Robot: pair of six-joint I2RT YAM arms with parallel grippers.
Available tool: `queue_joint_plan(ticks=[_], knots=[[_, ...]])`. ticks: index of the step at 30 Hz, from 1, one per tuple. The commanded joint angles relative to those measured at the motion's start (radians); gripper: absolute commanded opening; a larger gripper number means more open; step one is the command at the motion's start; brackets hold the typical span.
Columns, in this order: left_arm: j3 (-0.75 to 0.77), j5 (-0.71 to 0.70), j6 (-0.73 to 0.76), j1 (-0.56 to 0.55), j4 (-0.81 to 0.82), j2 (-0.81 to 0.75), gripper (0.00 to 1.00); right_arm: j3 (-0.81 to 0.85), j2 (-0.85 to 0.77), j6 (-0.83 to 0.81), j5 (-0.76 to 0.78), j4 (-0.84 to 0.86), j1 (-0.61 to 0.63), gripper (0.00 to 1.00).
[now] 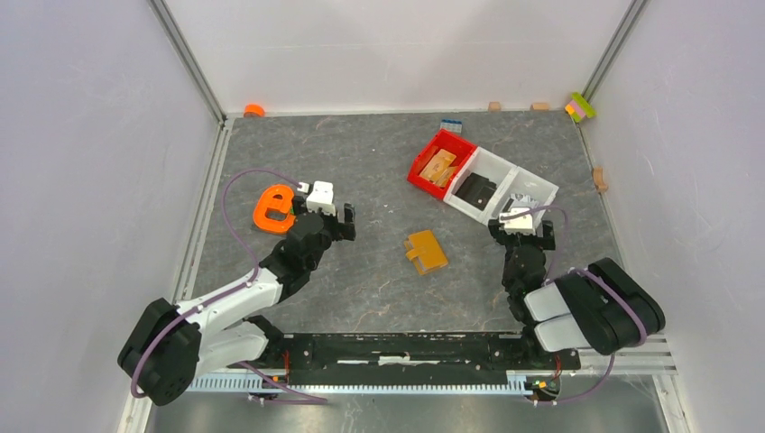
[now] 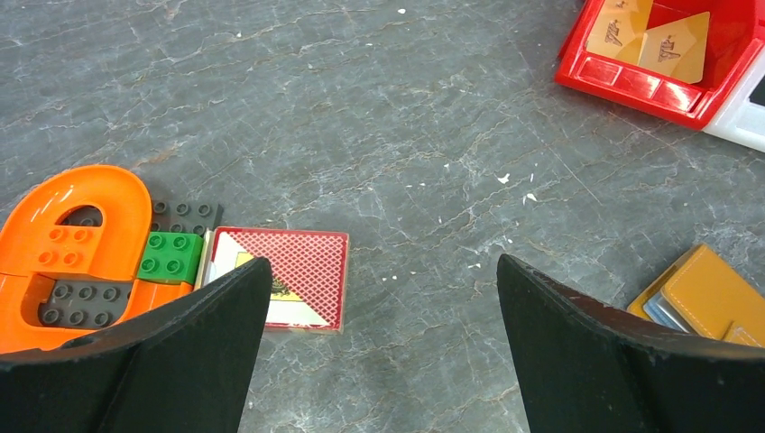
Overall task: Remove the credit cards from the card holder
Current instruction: Reset both arms
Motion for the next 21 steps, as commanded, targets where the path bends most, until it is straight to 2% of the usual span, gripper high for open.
queue_joint_plan(ticks=[1, 2, 3, 5, 8, 10, 11, 12, 15, 17, 21], knots=[[-0.015, -0.042, 0.041, -0.002, 0.062, -0.016, 1.00, -0.171, 0.011, -0.005, 0.051, 0.292, -0.033, 0.98], [-0.018, -0.042, 0.043, -0.003, 0.065, -0.015, 1.00, -0.157, -0.013, 0.014, 0.022, 0.211, -0.052, 0.98], [-0.019, -0.042, 0.044, -0.003, 0.068, -0.014, 1.00, -0.152, -0.014, 0.020, 0.002, 0.200, -0.063, 0.98], [-0.020, -0.050, 0.050, -0.003, 0.069, -0.014, 1.00, -0.156, 0.012, 0.013, -0.015, 0.254, -0.074, 0.97], [-0.029, -0.080, 0.073, -0.003, 0.073, -0.025, 1.00, -0.151, -0.002, 0.031, -0.042, 0.211, -0.085, 0.91], [-0.045, -0.102, 0.102, -0.002, 0.095, -0.040, 1.00, -0.156, 0.006, 0.057, -0.091, 0.212, -0.112, 0.91], [-0.055, -0.107, 0.128, -0.002, 0.107, -0.048, 1.00, -0.163, 0.024, 0.091, -0.107, 0.235, -0.148, 0.97], [-0.068, -0.111, 0.158, -0.003, 0.121, -0.059, 1.00, -0.149, 0.070, 0.083, -0.073, 0.275, -0.152, 0.98], [-0.126, -0.180, 0.239, -0.001, 0.235, -0.063, 1.00, -0.122, 0.027, 0.118, -0.104, 0.141, -0.168, 0.98], [-0.138, -0.218, 0.274, 0.005, 0.254, -0.069, 1.00, -0.137, 0.046, 0.104, -0.102, 0.214, -0.169, 0.98], [-0.178, -0.255, 0.323, 0.029, 0.338, -0.055, 1.00, -0.136, 0.042, 0.108, -0.104, 0.205, -0.169, 0.98]])
